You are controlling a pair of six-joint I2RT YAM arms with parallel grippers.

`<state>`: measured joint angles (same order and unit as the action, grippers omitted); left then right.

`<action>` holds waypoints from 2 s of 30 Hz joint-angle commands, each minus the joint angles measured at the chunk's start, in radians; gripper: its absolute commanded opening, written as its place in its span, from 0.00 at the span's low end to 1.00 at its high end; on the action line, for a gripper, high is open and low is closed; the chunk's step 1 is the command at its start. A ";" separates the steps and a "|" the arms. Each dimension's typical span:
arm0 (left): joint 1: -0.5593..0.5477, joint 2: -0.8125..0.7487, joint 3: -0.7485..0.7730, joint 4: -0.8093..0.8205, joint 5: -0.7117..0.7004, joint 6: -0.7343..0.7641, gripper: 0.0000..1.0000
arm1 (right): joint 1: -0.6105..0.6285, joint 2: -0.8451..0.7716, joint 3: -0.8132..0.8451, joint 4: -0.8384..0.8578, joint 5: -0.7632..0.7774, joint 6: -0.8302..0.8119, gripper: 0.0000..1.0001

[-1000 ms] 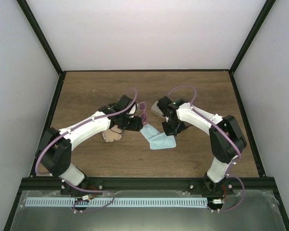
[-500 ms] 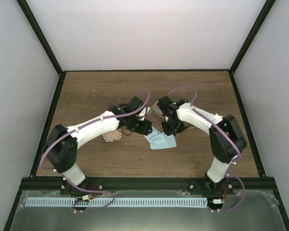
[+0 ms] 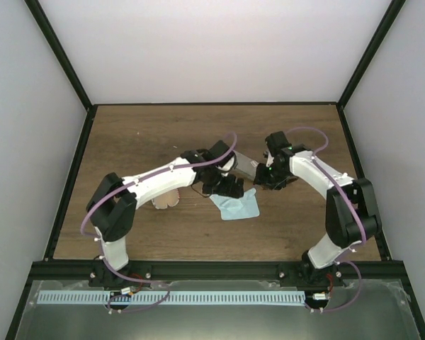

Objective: Organize the sunglasses
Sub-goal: Adjust the glasses cleaning cloth at the center of the board, then pick up the glasses cleaning cloth from the center of the board.

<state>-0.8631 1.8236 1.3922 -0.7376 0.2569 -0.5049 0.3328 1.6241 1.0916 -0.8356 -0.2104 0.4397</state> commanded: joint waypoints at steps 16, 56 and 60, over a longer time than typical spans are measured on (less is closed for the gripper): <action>0.010 -0.008 -0.019 0.007 -0.025 -0.105 0.57 | 0.122 -0.010 -0.067 -0.070 0.024 0.021 0.41; 0.364 0.171 0.288 -0.120 0.151 0.233 0.76 | 0.255 0.271 0.058 -0.076 0.155 0.191 0.41; 0.365 0.188 0.288 -0.115 0.172 0.216 0.76 | 0.255 0.246 0.017 -0.068 0.149 0.189 0.25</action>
<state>-0.4988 1.9995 1.6497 -0.8577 0.3885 -0.2836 0.5858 1.8397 1.1526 -0.9668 -0.0772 0.6258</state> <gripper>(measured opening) 0.758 0.346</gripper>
